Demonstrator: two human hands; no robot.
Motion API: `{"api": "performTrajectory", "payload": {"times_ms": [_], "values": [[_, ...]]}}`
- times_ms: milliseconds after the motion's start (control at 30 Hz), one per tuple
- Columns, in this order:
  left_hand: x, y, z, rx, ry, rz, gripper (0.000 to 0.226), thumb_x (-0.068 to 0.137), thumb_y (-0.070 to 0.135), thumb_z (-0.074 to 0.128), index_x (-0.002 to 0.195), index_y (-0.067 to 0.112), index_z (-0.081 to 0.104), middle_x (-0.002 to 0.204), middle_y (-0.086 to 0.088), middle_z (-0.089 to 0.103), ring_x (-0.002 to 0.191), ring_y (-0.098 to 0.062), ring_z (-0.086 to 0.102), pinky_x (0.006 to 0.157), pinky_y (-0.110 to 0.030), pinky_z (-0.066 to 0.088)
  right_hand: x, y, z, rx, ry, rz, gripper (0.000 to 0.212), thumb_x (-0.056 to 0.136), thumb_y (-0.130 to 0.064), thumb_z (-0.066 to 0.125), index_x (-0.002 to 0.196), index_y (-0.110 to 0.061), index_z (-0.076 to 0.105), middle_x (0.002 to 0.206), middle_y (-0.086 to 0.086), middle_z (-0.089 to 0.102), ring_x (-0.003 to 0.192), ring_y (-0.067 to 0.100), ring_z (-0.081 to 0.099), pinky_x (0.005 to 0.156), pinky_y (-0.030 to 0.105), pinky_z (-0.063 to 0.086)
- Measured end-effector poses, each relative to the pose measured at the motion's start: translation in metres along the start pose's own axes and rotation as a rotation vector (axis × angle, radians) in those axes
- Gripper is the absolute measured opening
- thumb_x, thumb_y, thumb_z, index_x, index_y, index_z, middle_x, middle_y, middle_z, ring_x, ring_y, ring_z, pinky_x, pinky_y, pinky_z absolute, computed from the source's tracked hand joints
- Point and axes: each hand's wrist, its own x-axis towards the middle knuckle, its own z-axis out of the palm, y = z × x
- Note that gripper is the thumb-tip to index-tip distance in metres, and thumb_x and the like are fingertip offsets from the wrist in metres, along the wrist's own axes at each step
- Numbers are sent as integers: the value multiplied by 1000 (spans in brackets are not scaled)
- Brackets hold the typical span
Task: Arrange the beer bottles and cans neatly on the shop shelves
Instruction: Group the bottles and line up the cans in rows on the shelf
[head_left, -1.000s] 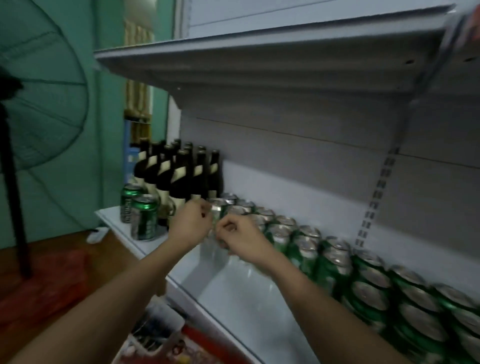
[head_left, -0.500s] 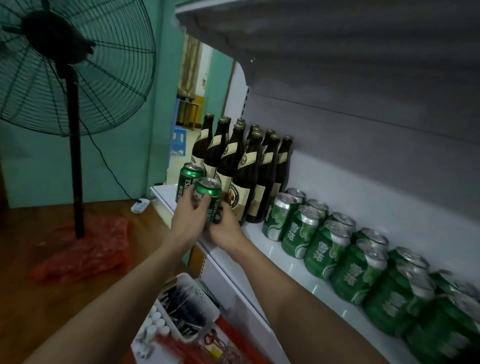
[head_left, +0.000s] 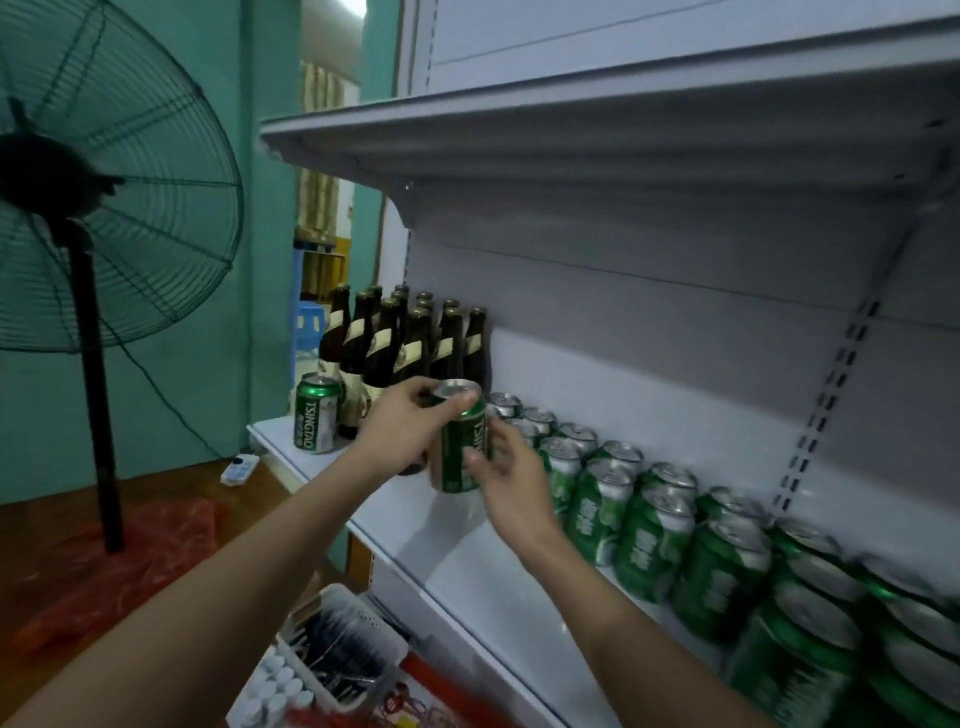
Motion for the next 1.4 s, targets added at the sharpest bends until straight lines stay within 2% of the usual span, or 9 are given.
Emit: {"api": "performTrajectory", "payload": {"times_ms": [200,267,500,667,800,1067,1167,1300,1400], "values": [[-40,102,75,-78,-144,-55,51,80,52,73,102,8,63,91,-14,69,62,-25,72,52,-37,59,-56,-43,-112,-34,87,-97,43,91,-18,69,124,-32,47,103,-25,58,89,-19,58,82,15,52],[-55,128,103,-70,-236,-47,56,81,56,69,107,7,61,97,-13,68,63,-30,72,54,-39,60,-77,-52,-150,-90,145,-91,50,87,-19,75,124,-36,47,105,-23,59,93,-12,60,75,12,51],[-109,211,200,-17,-560,88,56,88,66,52,109,15,64,105,-10,67,74,-26,74,70,-38,62,-156,-77,-284,-74,351,-58,51,85,-26,77,130,-27,52,121,-12,62,113,3,60,97,29,51],[-153,258,288,28,-690,231,63,78,52,75,121,12,54,99,-4,70,79,-19,74,71,-41,62,-216,-88,-352,-193,603,-90,60,77,-26,83,123,-32,45,109,-22,55,92,-14,55,67,3,46],[-193,288,360,-16,-806,295,65,78,44,79,125,15,46,110,-3,64,96,-18,67,73,-42,62,-269,-88,-412,-294,757,-65,61,80,-28,81,129,-29,44,110,-17,56,94,-13,56,66,8,47],[-274,314,485,-56,-1044,408,46,79,41,79,109,11,61,103,-4,69,95,-20,66,82,-37,58,-376,-74,-506,-398,1033,13,43,92,-22,68,133,-22,55,120,-8,59,102,0,56,75,14,46],[-298,308,524,-25,-1082,427,37,77,38,81,98,12,65,90,-2,68,86,-21,65,73,-34,54,-404,-58,-528,-436,1075,101,49,91,-19,69,137,-24,52,126,-5,56,109,14,56,84,29,47],[-323,287,561,174,-1120,485,42,73,37,84,87,2,66,84,-11,68,79,-26,65,69,-36,51,-430,-23,-543,-435,1048,265,61,90,-10,69,144,-22,45,127,1,54,111,21,53,82,34,46],[-334,268,575,404,-1083,602,45,74,43,82,91,5,66,96,-12,68,91,-30,63,79,-41,51,-436,5,-547,-461,1000,380,63,87,-5,72,143,-18,45,127,6,56,106,22,55,79,30,46]]}}
